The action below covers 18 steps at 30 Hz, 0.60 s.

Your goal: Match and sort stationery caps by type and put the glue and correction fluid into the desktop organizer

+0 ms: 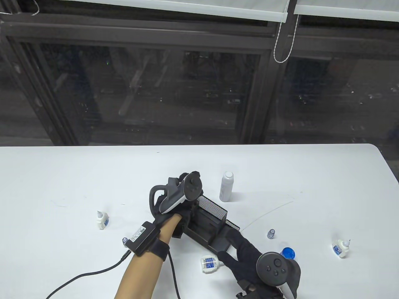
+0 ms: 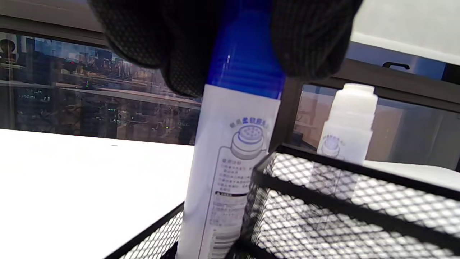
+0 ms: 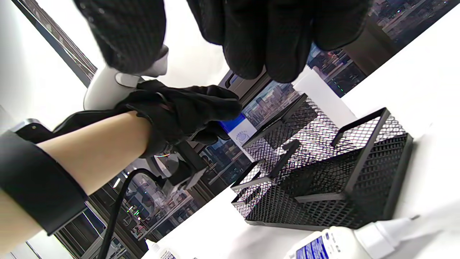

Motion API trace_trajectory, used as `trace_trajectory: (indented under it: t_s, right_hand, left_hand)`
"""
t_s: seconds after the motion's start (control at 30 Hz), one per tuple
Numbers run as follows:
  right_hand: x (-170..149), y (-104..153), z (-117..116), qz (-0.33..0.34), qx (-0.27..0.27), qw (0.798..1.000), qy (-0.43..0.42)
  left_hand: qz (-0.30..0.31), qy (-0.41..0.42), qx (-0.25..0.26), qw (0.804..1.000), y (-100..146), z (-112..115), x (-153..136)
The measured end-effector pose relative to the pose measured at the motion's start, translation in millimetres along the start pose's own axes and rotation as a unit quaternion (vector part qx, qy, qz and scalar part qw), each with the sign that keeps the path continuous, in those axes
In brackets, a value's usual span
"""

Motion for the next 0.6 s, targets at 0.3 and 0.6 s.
trace_trajectory:
  t_s: [0.3,0.6]
  right_hand:
    - [0.0,-0.4,0.2,0.001,0.002,1.0,0.0]
    - [-4.6,-2.4,-2.5,-0.012,0.012,1.0,0.006]
  left_hand:
    - [-0.013,0.001,-0.02,1.0,0.9,6.0,-4.2]
    - [0.029,0.019,0.059,0.998,64.0,-56.3,-16.8]
Point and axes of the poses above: the tracker on the back of each hand, its own x axis roughly to the thumb side, its own y axis roughly from the fingertips to the wrist, z = x × y, the point moved 1 cm from there along -y, roughly from the wrist to the fingertips, and after that the axes turned 5 degrees about y, right-handed, at the moved point
